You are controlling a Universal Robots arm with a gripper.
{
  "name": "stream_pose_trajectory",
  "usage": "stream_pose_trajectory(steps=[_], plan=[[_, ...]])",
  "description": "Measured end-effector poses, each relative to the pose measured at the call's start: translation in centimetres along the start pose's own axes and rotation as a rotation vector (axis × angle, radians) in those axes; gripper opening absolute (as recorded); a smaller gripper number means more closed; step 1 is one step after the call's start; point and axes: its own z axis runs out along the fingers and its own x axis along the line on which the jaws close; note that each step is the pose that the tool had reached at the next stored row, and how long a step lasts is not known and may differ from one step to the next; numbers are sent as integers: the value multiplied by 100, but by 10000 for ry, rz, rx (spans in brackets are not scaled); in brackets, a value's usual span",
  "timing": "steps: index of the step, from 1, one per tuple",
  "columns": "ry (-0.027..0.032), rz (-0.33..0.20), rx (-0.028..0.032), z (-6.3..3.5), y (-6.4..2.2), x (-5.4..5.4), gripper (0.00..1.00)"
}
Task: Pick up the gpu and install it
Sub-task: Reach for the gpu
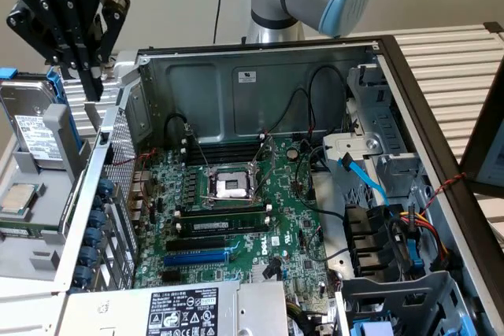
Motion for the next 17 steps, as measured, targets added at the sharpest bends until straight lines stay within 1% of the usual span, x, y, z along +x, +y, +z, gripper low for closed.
stream_pose_trajectory(steps=[3,5,7,10,12,13,14,16,17], plan=[[1,0,-16,3,-12,135,11],[-23,-1,-30,15,-20,229,11],[-57,-2,-46,28,-29,317,11],[-146,-7,-79,50,-41,453,11],[-204,-8,-113,62,-48,527,11],[-239,-9,-138,66,-51,553,11],[-290,-10,-166,68,-52,569,11],[-471,-15,-229,70,-54,585,11],[-540,-15,-253,72,-55,598,11]])
